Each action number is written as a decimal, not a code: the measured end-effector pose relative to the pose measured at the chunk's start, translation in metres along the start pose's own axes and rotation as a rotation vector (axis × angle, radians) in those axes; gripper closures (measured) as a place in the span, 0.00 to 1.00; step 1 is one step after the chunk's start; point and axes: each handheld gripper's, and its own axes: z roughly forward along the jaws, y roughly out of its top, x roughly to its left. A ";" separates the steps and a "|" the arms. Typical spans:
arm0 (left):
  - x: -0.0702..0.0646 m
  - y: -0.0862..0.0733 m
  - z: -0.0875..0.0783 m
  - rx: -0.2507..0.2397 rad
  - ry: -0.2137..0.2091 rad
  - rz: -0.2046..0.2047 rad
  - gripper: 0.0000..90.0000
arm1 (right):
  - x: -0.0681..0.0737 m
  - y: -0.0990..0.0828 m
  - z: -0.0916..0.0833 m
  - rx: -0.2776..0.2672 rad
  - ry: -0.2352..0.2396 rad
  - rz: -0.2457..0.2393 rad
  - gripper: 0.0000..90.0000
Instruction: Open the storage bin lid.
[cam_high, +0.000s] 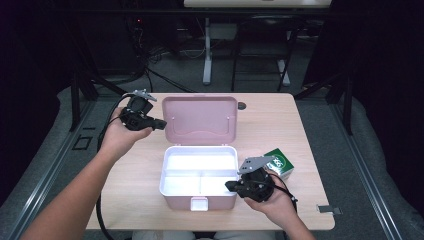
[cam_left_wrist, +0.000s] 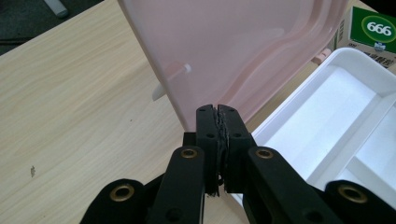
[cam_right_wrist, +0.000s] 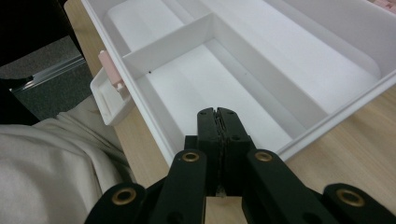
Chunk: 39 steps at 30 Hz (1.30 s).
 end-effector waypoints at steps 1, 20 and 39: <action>0.000 -0.001 0.000 0.002 -0.006 -0.003 0.98 | 0.000 0.000 0.000 0.000 0.000 0.000 0.99; 0.004 -0.017 -0.003 0.033 0.005 0.018 0.94 | 0.001 -0.002 0.011 0.012 -0.015 0.004 1.00; -0.018 -0.022 0.001 0.053 -0.019 0.103 0.74 | 0.000 0.003 -0.011 -0.049 -0.042 0.020 0.88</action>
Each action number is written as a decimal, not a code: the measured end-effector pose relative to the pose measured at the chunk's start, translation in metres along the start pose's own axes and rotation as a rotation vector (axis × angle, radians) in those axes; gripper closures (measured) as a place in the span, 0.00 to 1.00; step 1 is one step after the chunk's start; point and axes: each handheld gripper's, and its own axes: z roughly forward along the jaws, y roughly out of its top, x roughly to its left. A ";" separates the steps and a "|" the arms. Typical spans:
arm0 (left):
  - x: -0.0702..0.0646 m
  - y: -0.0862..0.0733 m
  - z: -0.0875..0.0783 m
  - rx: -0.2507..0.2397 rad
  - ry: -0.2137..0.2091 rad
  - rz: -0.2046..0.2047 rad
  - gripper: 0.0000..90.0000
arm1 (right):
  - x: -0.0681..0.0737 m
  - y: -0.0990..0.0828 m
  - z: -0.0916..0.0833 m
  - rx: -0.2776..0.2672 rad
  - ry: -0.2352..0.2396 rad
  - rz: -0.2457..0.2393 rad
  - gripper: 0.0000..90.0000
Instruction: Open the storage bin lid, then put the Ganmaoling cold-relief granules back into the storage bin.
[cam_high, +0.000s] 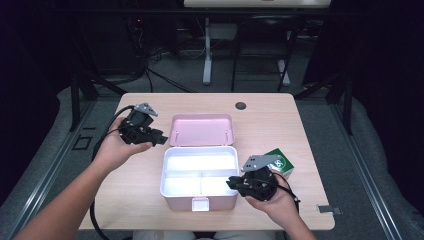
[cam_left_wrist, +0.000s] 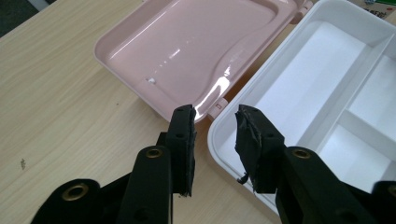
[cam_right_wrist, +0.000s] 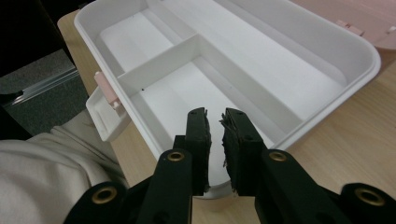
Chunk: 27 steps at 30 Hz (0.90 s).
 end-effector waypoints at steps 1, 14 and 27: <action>-0.001 0.000 0.001 0.006 -0.004 0.006 0.73 | 0.000 0.000 -0.002 -0.003 -0.003 0.002 0.87; -0.016 0.003 0.008 0.100 -0.038 0.104 0.75 | -0.012 -0.003 -0.012 -0.007 -0.057 0.023 0.75; -0.044 0.007 0.026 0.212 -0.052 0.292 0.82 | -0.017 -0.007 -0.012 -0.009 -0.070 0.040 0.68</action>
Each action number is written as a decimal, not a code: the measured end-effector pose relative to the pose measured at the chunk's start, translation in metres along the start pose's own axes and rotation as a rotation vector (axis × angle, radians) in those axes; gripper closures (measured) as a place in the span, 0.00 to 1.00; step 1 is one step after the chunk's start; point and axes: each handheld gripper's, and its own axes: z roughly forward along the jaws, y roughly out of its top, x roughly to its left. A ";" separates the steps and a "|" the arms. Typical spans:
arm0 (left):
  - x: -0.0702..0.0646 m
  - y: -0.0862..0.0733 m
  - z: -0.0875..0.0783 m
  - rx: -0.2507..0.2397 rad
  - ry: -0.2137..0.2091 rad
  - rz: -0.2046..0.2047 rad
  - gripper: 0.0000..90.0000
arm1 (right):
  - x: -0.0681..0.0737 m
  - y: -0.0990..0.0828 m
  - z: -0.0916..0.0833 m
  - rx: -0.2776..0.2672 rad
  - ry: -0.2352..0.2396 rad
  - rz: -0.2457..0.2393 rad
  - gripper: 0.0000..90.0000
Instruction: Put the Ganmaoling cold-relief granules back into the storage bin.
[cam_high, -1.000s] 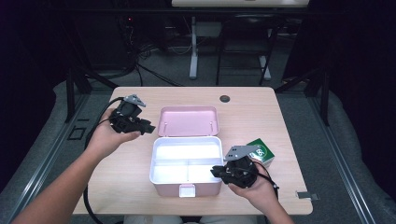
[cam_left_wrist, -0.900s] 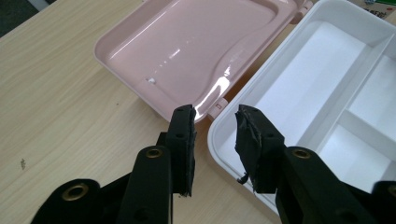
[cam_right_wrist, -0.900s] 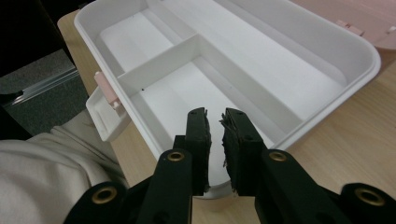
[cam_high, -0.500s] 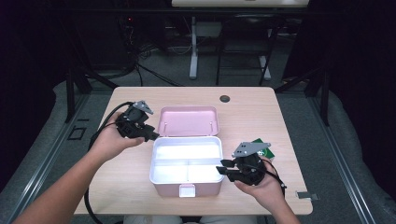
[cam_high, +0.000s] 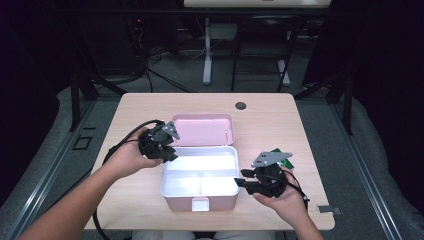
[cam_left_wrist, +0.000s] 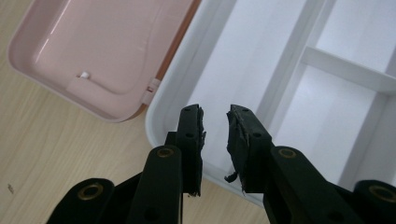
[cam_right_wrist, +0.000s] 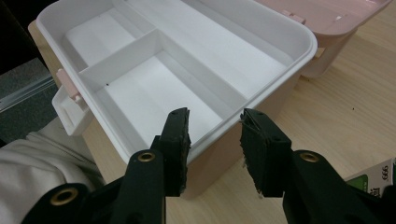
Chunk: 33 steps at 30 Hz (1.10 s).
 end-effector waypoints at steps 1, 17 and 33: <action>-0.005 0.004 0.002 0.016 -0.003 0.034 0.83 | 0.000 0.000 0.000 -0.001 0.000 -0.002 0.68; -0.039 0.035 0.023 0.130 0.008 0.234 0.86 | -0.006 -0.003 -0.006 -0.015 -0.014 0.021 0.67; -0.060 0.053 0.047 0.231 0.026 0.347 0.88 | -0.012 -0.005 -0.009 -0.016 -0.019 0.043 0.67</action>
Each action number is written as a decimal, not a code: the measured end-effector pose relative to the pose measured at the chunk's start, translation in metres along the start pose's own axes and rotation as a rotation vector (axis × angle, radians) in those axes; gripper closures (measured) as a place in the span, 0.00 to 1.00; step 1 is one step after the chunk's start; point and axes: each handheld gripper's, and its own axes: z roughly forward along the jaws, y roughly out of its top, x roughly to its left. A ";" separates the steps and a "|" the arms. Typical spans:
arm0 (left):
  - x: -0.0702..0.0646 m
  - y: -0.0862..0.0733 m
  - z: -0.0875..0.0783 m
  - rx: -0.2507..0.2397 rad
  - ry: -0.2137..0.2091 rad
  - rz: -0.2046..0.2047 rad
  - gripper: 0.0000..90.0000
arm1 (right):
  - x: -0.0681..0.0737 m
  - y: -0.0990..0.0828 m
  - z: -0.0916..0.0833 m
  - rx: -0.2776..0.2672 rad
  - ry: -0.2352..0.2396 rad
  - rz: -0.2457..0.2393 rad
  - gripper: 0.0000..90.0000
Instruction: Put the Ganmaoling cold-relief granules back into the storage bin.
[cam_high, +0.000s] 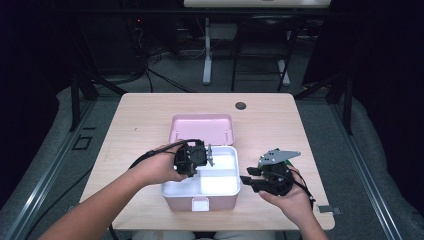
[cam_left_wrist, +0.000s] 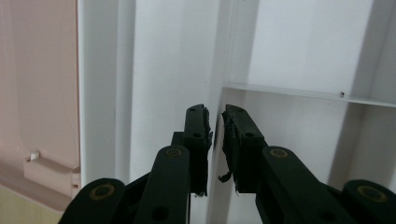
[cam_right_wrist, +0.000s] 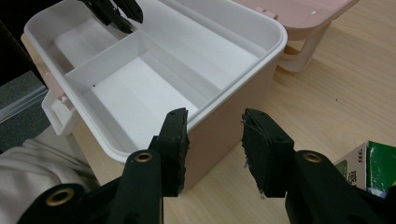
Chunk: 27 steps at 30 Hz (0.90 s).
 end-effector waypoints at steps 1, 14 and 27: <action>0.000 0.001 0.001 0.001 -0.003 0.001 0.88 | 0.000 0.000 0.000 0.000 0.000 0.001 0.67; -0.003 0.012 0.011 0.035 -0.008 0.046 0.94 | -0.002 -0.002 0.000 0.001 0.000 0.014 0.67; -0.001 0.012 0.012 0.034 -0.024 0.097 0.95 | -0.005 -0.003 0.002 -0.004 0.001 0.032 0.67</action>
